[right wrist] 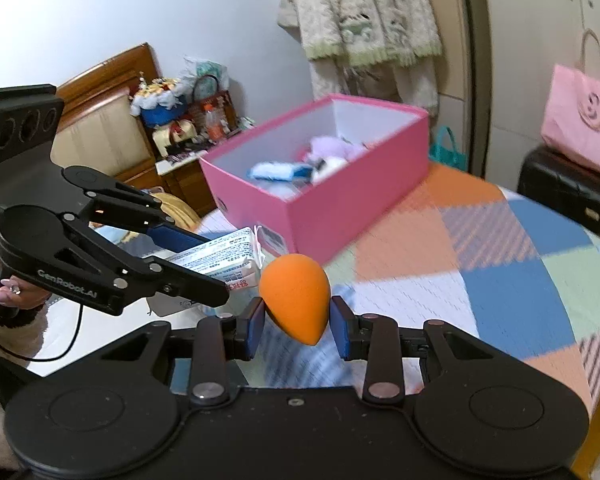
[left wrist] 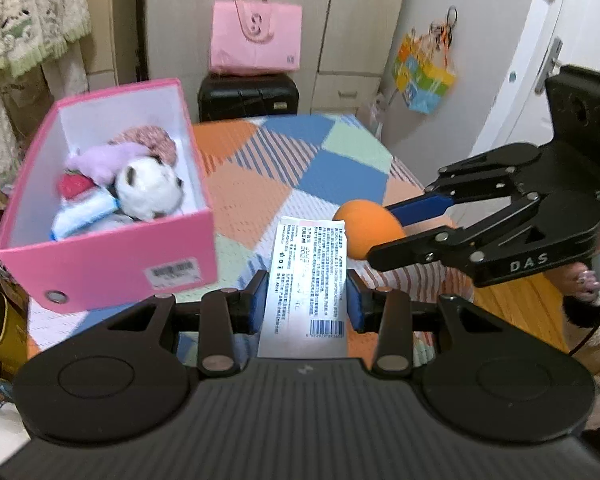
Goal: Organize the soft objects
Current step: 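Lift the tissue pack and orange sponge and carry both over the pink box, then open both grippers to drop the tissue pack and sponge into the box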
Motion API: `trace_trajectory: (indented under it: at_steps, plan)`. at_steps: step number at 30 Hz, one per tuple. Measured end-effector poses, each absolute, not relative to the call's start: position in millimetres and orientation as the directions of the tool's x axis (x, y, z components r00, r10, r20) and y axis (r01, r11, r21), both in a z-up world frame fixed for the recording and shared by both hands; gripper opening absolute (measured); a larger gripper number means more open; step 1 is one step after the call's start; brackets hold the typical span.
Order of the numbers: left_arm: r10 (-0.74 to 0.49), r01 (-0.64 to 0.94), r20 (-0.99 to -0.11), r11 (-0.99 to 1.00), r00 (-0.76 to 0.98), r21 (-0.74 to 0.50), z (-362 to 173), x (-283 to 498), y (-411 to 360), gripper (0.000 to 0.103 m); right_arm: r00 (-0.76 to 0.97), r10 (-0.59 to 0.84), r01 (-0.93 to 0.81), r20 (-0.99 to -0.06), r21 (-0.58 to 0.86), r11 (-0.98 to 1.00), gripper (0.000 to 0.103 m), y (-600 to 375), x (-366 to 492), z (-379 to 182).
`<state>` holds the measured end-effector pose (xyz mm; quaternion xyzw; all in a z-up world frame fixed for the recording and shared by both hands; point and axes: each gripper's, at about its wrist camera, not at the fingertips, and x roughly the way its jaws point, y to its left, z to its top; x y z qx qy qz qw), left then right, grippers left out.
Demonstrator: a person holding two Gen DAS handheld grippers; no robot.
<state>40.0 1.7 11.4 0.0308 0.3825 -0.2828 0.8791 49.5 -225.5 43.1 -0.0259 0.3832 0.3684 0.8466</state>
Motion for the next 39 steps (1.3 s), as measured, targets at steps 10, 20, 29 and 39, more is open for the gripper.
trace_trajectory:
  at_steps: [10, 20, 29, 39]
  plan:
    - [-0.456, 0.459, -0.622, 0.872, 0.636, -0.17, 31, 71, 49, 0.038, 0.482, 0.623, -0.669, -0.616, 0.2, 0.715, 0.04, -175, 80, 66]
    - [-0.347, 0.321, -0.593, 0.934, 0.727, -0.154, 21, 134, 82, 0.038, 0.536, 0.598, -0.664, -0.596, 0.14, 0.735, 0.04, -136, 139, 59]
    - [-0.276, 0.226, -0.638, 0.961, 0.719, -0.161, -4, 199, 93, 0.038, 0.551, 0.554, -0.669, -0.624, 0.067, 0.74, 0.04, -100, 191, 42]
    - [-0.188, 0.158, -0.7, 0.981, 0.689, -0.108, -26, 236, 99, 0.038, 0.493, 0.519, -0.698, -0.698, 0.039, 0.715, 0.04, -67, 226, 15]
